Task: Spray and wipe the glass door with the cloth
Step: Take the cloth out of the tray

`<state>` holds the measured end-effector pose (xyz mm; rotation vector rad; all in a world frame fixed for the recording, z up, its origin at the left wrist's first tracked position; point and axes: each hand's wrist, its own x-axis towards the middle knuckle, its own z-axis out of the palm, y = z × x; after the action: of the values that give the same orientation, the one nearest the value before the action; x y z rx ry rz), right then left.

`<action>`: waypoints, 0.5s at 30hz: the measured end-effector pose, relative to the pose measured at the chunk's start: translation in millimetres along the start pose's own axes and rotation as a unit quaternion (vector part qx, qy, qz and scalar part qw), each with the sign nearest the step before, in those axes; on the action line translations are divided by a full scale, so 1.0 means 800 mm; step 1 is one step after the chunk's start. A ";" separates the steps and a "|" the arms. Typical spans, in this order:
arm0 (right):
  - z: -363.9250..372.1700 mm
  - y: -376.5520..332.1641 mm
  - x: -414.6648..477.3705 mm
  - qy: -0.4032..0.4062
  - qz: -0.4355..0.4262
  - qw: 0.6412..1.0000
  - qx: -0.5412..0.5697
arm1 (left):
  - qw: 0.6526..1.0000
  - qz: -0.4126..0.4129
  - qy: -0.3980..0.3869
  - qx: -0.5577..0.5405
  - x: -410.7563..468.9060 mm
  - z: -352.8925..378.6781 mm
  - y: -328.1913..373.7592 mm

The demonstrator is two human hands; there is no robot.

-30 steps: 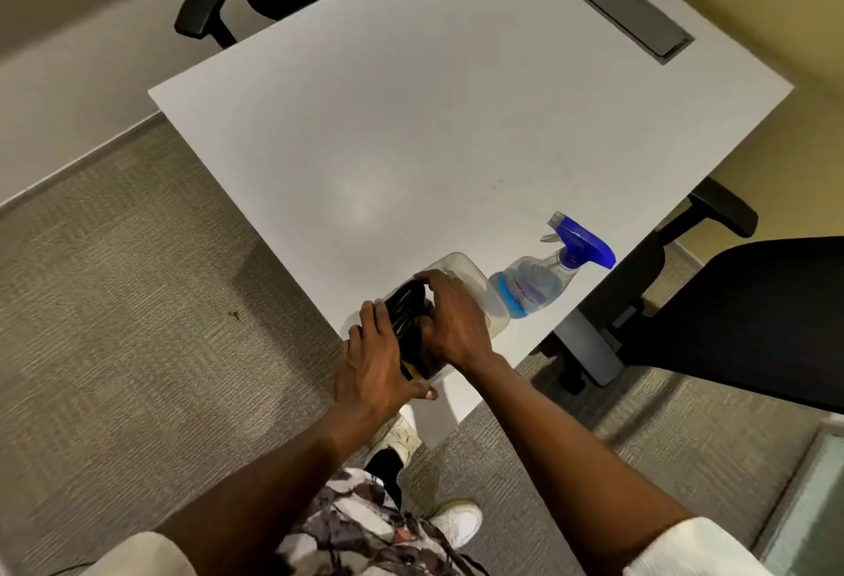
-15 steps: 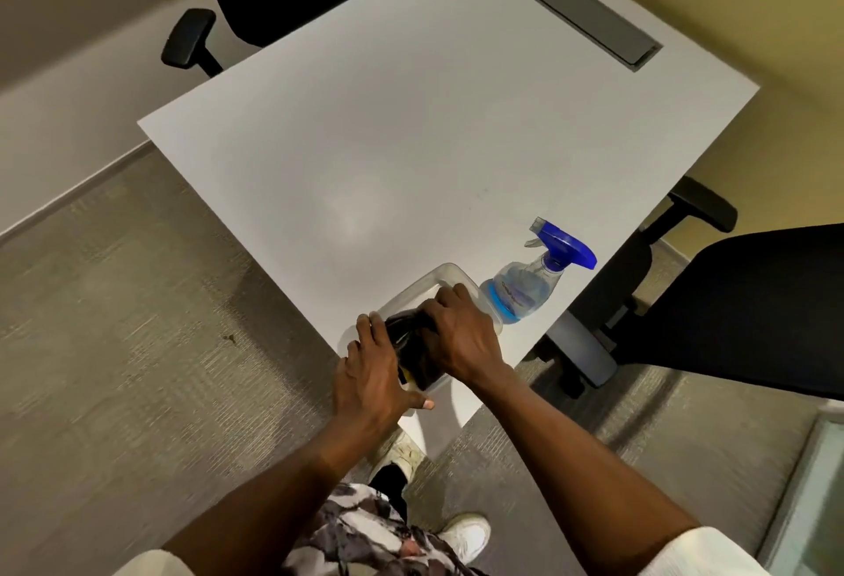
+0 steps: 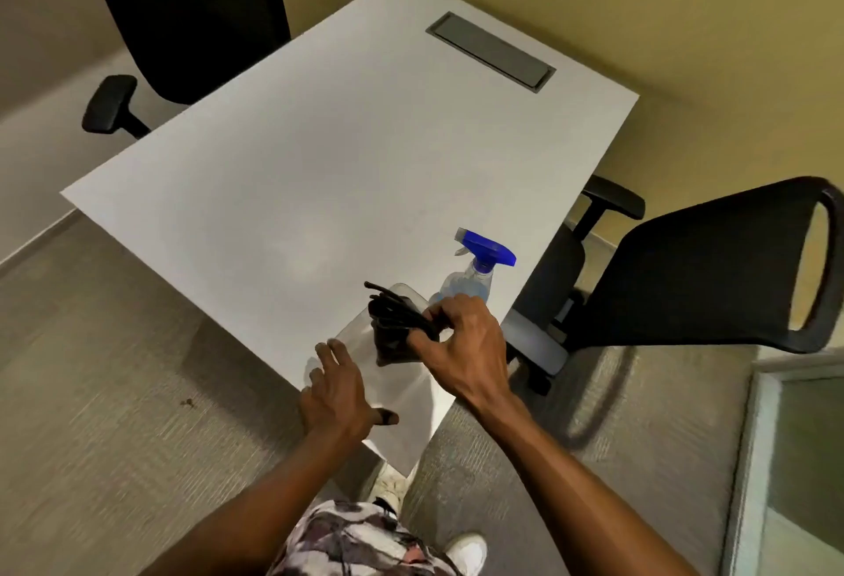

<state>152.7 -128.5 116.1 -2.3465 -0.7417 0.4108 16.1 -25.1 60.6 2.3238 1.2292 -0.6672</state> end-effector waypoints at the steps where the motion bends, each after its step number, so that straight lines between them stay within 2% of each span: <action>1: -0.009 -0.003 -0.006 0.013 0.010 0.999 0.033 | 1.000 -0.002 -0.001 0.001 0.000 0.002 -0.001; 5: -0.049 -0.006 -0.029 0.047 0.086 0.982 0.164 | 1.000 -0.005 -0.011 0.023 -0.005 0.004 0.002; 9: -0.079 0.004 -0.046 0.089 0.163 0.944 0.272 | 0.999 0.031 -0.004 0.035 -0.017 -0.008 0.017; 12: -0.101 0.017 -0.058 0.123 0.208 0.914 0.324 | 0.988 0.127 -0.014 -0.084 -0.034 -0.024 0.047; 15: -0.130 0.034 -0.077 0.171 0.252 0.884 0.354 | 0.941 0.218 -0.055 -0.254 -0.046 -0.035 0.084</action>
<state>162.8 -233.0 182.4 -1.7897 0.1967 0.3832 60.5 -67.2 114.5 1.9844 0.6875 -0.2744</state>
